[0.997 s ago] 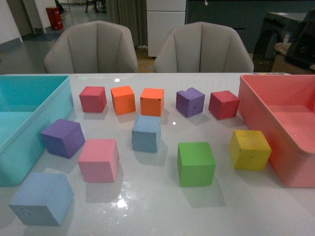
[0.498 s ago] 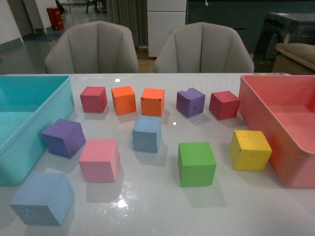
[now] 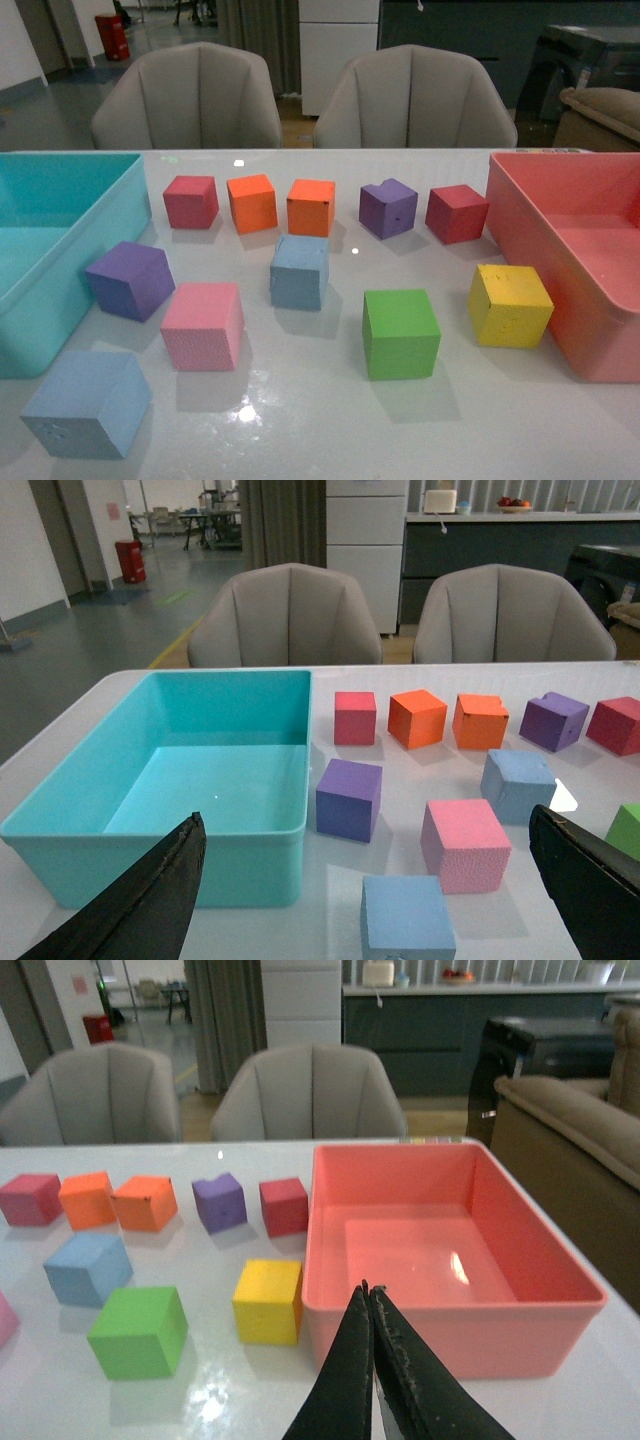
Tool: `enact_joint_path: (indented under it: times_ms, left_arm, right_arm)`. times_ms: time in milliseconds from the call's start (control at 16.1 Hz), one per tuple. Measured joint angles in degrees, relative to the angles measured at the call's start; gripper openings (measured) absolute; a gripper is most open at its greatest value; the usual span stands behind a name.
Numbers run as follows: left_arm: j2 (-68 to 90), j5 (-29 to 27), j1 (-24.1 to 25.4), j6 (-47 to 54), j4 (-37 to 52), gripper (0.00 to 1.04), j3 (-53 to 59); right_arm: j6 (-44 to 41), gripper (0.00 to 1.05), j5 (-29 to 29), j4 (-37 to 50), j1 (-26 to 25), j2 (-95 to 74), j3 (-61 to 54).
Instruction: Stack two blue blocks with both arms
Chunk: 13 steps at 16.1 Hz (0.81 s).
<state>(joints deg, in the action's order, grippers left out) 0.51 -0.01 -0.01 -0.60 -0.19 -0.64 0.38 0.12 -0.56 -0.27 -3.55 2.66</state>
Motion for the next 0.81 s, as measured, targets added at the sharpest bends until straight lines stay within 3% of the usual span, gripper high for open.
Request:
enact_joint_path:
  times_ms: [810]
  left_arm:
    - [0.0, 0.0, 0.0, 0.0, 0.0, 0.98, 0.0]
  right_arm:
    - [0.0, 0.02, -0.1, 0.4, 0.0, 3.3, -2.0]
